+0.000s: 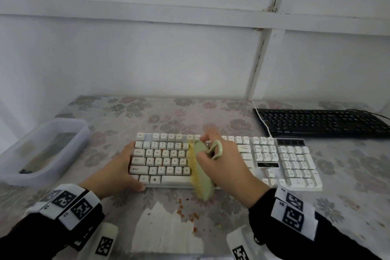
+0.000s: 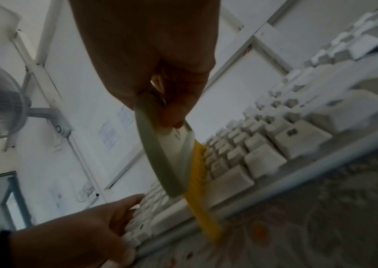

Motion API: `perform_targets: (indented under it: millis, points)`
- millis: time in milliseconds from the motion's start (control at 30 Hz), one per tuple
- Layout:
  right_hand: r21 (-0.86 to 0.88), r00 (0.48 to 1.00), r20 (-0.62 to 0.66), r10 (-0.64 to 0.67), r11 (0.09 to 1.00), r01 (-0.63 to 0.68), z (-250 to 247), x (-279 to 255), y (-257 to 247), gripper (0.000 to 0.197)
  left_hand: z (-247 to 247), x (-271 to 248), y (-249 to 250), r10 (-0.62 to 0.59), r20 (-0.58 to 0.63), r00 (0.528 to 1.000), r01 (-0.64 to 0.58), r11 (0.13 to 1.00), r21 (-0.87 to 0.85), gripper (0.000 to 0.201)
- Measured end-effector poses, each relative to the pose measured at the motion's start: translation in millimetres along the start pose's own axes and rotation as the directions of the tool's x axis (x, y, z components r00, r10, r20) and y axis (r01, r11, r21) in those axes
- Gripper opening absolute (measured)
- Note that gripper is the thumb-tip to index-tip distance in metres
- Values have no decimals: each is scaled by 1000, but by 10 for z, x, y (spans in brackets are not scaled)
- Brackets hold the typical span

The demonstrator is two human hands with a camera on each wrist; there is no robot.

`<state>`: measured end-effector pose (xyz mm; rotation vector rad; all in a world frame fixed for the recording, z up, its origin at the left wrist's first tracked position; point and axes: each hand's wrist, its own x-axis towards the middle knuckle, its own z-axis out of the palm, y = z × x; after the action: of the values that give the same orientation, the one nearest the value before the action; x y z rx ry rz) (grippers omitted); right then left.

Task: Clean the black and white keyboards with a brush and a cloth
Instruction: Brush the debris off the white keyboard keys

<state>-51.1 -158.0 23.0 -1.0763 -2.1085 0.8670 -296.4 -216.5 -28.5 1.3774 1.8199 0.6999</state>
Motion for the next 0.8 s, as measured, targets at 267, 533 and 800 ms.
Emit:
perform_targets:
  millis: [267, 533, 800]
  points:
    - [114, 990, -10, 144, 983, -142, -385, -63, -132, 9, -9, -20, 13, 16, 15, 1000, -15, 999, -32, 107]
    - [112, 972, -206, 116, 989, -94, -633, 170, -73, 18, -38, -4, -34, 65, 63, 996, -63, 997, -46, 116]
    - [95, 969, -227, 94, 993, -74, -521, 215, 2, 19, -92, 2, -6, 67, 105, 992, -65, 997, -30, 96]
